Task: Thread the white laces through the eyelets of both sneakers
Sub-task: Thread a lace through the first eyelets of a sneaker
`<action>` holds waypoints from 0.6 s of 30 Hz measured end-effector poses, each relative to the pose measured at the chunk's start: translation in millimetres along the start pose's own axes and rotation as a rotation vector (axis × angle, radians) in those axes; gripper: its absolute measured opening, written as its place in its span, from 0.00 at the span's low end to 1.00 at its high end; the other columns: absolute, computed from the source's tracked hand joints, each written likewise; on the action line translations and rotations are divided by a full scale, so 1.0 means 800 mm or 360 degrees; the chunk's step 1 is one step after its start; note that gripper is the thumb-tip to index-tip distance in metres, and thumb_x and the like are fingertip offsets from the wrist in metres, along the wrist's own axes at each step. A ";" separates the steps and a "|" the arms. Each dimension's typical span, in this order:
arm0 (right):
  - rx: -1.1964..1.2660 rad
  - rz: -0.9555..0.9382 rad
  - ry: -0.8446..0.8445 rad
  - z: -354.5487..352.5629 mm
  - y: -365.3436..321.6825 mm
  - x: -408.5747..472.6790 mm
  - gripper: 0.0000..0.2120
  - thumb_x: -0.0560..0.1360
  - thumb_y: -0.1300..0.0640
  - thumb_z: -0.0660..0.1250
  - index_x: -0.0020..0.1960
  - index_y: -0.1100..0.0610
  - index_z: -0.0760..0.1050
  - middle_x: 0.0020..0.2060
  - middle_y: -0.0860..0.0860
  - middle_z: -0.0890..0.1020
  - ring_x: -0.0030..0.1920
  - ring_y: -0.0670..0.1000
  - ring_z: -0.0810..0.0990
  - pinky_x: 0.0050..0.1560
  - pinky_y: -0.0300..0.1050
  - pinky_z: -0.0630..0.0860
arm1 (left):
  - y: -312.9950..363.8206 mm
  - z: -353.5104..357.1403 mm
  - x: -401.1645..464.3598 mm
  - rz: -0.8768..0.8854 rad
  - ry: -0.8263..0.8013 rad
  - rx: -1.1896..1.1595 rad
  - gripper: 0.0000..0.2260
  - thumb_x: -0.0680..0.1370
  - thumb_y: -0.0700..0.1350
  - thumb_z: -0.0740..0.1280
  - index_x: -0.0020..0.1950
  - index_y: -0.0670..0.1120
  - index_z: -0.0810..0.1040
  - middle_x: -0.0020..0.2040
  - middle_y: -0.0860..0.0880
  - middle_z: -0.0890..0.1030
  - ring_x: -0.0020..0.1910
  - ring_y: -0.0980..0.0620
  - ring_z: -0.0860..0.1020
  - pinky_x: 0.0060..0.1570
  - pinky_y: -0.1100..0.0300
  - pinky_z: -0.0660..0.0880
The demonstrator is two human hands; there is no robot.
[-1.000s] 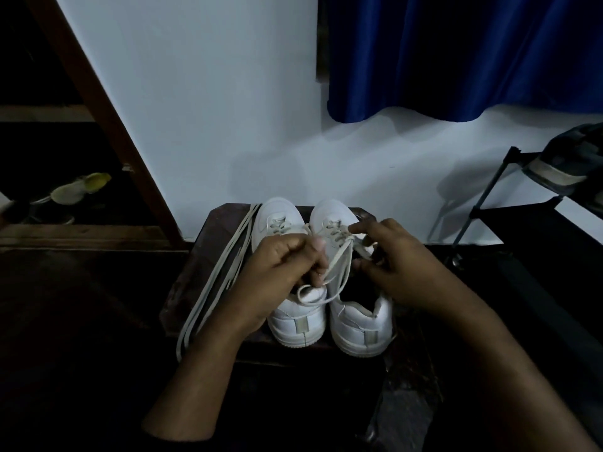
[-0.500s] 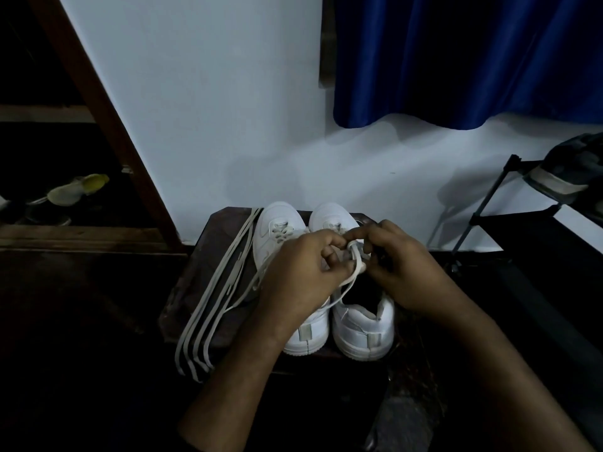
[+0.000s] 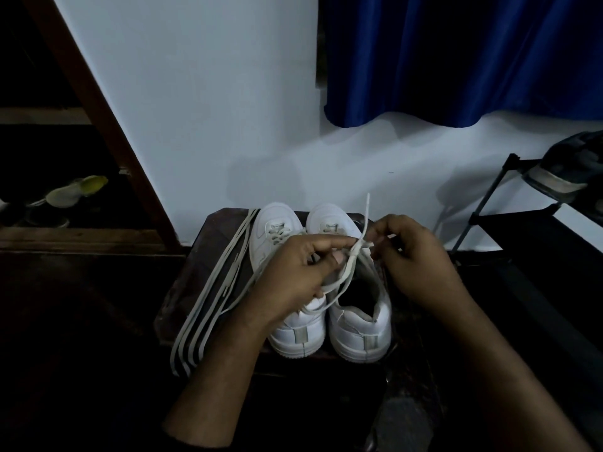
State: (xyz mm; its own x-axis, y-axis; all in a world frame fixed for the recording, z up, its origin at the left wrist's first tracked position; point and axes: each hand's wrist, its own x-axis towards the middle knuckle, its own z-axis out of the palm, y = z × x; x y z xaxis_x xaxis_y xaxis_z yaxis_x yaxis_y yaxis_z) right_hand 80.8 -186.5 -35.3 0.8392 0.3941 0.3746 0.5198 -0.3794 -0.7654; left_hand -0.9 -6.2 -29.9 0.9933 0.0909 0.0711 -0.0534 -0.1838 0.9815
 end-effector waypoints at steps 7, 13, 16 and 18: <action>0.0662 0.0126 -0.0270 0.009 -0.006 0.001 0.11 0.83 0.57 0.63 0.64 0.56 0.78 0.57 0.55 0.84 0.59 0.58 0.82 0.61 0.60 0.79 | -0.002 0.002 -0.001 0.0047 0.0026 0.0047 0.13 0.82 0.41 0.68 0.59 0.59 0.83 0.40 0.52 0.86 0.26 0.64 0.74 0.26 0.67 0.70; 0.0662 0.0017 -0.0095 0.005 -0.017 -0.001 0.07 0.82 0.57 0.66 0.49 0.60 0.79 0.44 0.58 0.83 0.43 0.57 0.80 0.49 0.58 0.78 | -0.004 0.001 0.001 0.0149 0.0011 0.0087 0.15 0.80 0.43 0.72 0.53 0.66 0.84 0.37 0.47 0.80 0.28 0.58 0.71 0.27 0.66 0.72; 0.1211 0.0050 0.0122 -0.006 -0.035 0.000 0.06 0.82 0.59 0.62 0.50 0.59 0.76 0.40 0.55 0.83 0.43 0.54 0.79 0.48 0.50 0.76 | -0.006 0.003 0.001 0.0101 -0.0021 0.0050 0.10 0.83 0.43 0.67 0.59 0.51 0.86 0.30 0.55 0.76 0.26 0.62 0.69 0.29 0.69 0.69; 0.1369 0.0032 0.0291 -0.017 -0.038 0.002 0.07 0.83 0.59 0.60 0.49 0.55 0.75 0.35 0.49 0.79 0.38 0.48 0.77 0.46 0.42 0.76 | -0.003 0.003 0.000 0.0093 -0.0016 0.0036 0.10 0.85 0.43 0.64 0.58 0.49 0.86 0.31 0.60 0.80 0.31 0.65 0.76 0.38 0.72 0.71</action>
State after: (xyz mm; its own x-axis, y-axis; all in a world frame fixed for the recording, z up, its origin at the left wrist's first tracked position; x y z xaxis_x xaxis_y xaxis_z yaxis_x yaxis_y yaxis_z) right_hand 68.3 -186.0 -4.1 0.8977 0.2262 0.3781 0.2658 0.4065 -0.8741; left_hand -0.4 -7.9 -32.3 0.9895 0.0695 0.1264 -0.1093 -0.2104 0.9715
